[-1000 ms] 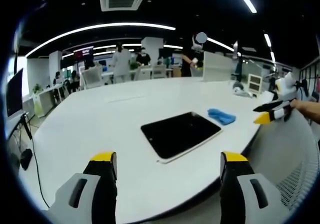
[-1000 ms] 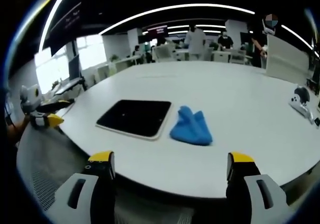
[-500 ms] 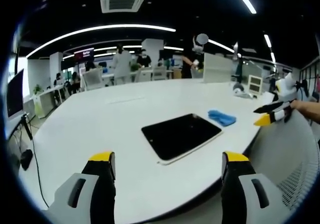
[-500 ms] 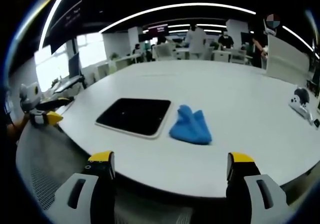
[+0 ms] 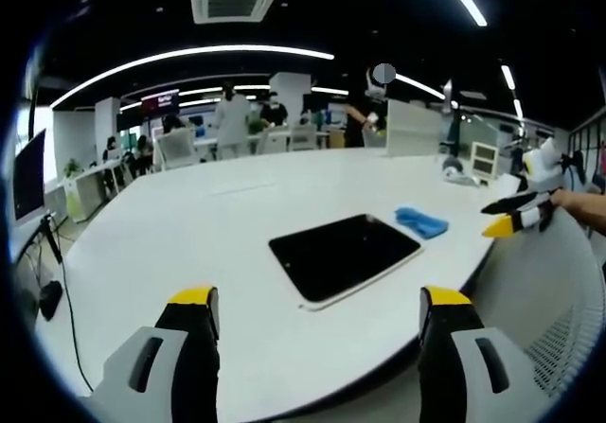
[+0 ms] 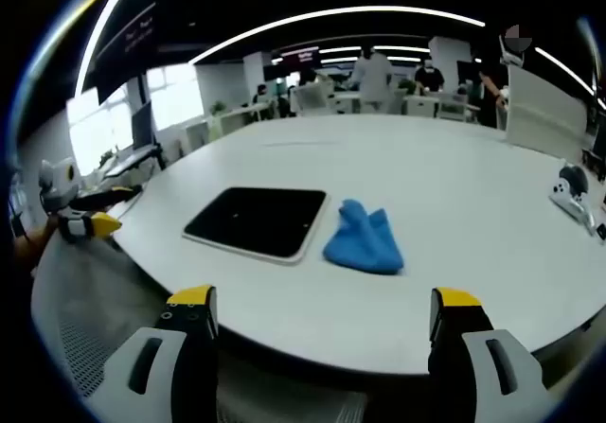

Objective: Wipe the mirror surface with the cleaning cloth until all visible marks leave the cleaned area.

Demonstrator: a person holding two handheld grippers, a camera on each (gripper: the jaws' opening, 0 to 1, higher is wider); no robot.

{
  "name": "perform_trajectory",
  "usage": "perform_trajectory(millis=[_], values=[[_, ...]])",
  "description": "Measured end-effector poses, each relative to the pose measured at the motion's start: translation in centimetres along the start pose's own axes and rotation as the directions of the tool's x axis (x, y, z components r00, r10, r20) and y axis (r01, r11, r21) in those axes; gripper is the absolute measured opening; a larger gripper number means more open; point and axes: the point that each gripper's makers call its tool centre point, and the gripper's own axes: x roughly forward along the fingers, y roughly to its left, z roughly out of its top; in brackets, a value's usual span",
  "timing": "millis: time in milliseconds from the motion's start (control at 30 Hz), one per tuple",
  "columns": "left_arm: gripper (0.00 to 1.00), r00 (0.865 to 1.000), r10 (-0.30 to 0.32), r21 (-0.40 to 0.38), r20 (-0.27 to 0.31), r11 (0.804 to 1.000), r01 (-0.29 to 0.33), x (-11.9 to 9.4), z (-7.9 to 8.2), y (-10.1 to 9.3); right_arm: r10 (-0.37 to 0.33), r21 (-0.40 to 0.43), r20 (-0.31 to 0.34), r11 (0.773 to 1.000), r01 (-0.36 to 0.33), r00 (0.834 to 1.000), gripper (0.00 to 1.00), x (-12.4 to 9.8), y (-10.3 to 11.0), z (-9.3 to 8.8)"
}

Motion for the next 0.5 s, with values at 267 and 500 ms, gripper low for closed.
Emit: perform_trajectory(millis=[267,500], values=[[0.89,1.000,0.021,0.010,0.023,1.000,-0.021,-0.07,0.40,0.40,0.005,0.002,0.004,1.000,-0.005,1.000,0.92,-0.01,0.14,0.05],[0.91,0.999,0.023,0.008,0.028,1.000,-0.023,-0.11,0.46,0.43,0.006,0.001,0.003,1.000,-0.006,1.000,0.92,-0.04,0.18,0.02]])
